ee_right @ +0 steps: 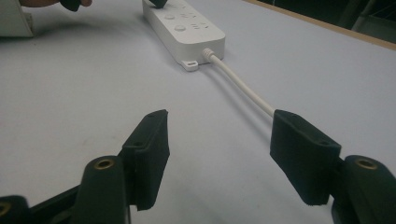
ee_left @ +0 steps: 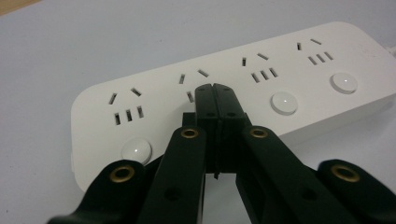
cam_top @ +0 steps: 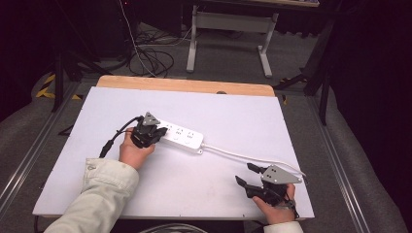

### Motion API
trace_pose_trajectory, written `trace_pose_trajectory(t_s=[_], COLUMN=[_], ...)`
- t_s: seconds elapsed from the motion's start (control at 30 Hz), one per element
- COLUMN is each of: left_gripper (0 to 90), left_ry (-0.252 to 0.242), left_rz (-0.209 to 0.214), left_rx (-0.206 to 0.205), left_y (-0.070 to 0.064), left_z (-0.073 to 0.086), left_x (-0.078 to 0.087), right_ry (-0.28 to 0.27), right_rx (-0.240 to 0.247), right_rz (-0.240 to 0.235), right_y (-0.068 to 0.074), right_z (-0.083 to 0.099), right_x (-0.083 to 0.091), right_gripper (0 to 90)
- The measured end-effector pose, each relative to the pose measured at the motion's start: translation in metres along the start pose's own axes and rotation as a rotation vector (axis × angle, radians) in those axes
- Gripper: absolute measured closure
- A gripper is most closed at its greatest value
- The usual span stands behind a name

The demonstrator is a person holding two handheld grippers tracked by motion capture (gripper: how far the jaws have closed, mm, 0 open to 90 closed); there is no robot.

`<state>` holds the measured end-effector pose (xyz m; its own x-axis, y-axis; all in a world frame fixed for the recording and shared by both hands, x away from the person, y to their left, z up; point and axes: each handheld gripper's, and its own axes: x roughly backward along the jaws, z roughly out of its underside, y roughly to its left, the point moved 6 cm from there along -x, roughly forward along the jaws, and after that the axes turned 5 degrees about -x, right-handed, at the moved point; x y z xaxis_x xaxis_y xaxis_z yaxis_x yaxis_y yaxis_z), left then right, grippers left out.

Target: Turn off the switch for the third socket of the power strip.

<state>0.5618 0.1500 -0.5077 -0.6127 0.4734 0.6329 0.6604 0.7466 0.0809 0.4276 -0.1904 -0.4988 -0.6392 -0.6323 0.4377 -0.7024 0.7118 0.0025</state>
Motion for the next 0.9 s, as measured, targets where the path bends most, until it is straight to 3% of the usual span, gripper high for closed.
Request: trace_pose_trajectory(t_s=[0.17,0.37,0.57,0.7,0.77,0.9], left_gripper=[90.0,90.0,90.0,90.0,90.0,90.0], left_ry=[0.002,0.004,0.012,0.02,0.03,0.034], left_rz=[-0.005,-0.029,-0.015,-0.033,-0.05,-0.051], left_rx=[0.005,-0.018,-0.003,-0.02,-0.057,-0.059], left_y=[-0.0005,-0.0017,-0.0011,-0.0011,-0.0039,-0.0033], left_z=[-0.0002,-0.0006,-0.001,-0.0016,-0.0023,-0.0024], left_x=[-0.0001,-0.0004,-0.0003,-0.0001,-0.0007,-0.0008], right_ry=[0.002,0.005,0.005,0.006,0.006,0.008], right_rx=[0.003,0.003,0.002,0.001,0.0,0.0], right_rz=[-0.001,-0.002,0.0,-0.001,-0.002,-0.004], right_y=[0.0001,0.0,0.0003,0.0004,0.0005,0.0009], right_z=[0.0002,0.0006,0.0008,0.0009,0.001,0.0014], right_x=[0.0,0.0,-0.0001,-0.0003,-0.0004,-0.0004], right_gripper=[37.8,37.8,37.6,37.5,37.5,37.4])
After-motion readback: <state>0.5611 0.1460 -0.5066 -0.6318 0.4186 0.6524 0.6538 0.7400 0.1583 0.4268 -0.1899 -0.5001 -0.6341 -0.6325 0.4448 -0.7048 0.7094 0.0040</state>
